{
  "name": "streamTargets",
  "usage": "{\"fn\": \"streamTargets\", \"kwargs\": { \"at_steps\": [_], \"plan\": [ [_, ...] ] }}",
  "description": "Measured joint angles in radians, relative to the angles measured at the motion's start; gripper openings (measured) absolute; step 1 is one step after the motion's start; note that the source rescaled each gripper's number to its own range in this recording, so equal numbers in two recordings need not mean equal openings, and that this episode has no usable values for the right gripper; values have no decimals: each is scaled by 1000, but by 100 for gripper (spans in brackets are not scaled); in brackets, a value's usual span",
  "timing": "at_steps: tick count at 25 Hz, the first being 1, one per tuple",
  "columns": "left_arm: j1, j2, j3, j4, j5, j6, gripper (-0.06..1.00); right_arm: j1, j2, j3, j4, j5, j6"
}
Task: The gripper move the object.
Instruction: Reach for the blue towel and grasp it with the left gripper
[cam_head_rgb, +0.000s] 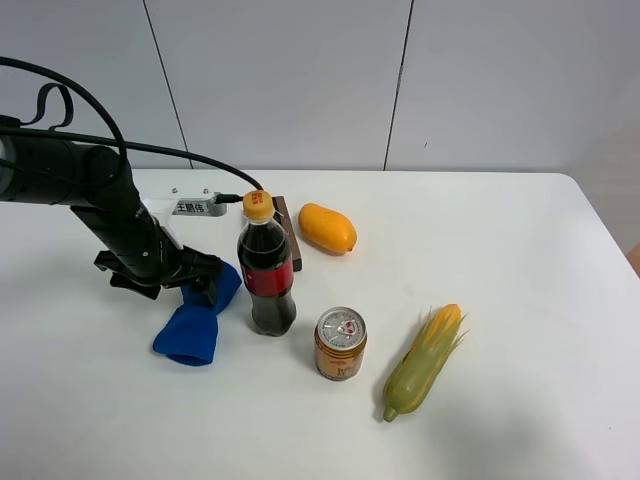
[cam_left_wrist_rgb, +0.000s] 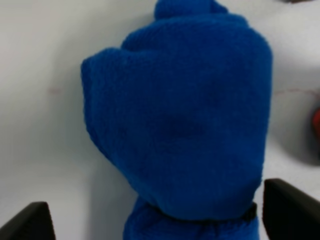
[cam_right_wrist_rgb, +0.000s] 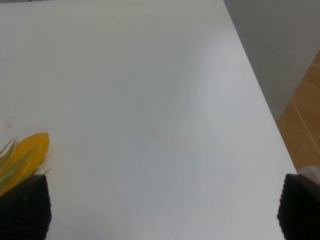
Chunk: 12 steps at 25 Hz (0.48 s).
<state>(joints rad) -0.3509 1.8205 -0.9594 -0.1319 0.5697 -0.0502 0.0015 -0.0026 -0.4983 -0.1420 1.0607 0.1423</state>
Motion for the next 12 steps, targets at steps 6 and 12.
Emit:
{"fn": "streamTargets", "kwargs": {
  "at_steps": [6,12],
  "plan": [
    [0,27,0,-23,-14,11,71,0,0,0,0,0,0],
    [0,70,0,-41,-17,12,71,0,0,0,0,0,0]
  ]
}}
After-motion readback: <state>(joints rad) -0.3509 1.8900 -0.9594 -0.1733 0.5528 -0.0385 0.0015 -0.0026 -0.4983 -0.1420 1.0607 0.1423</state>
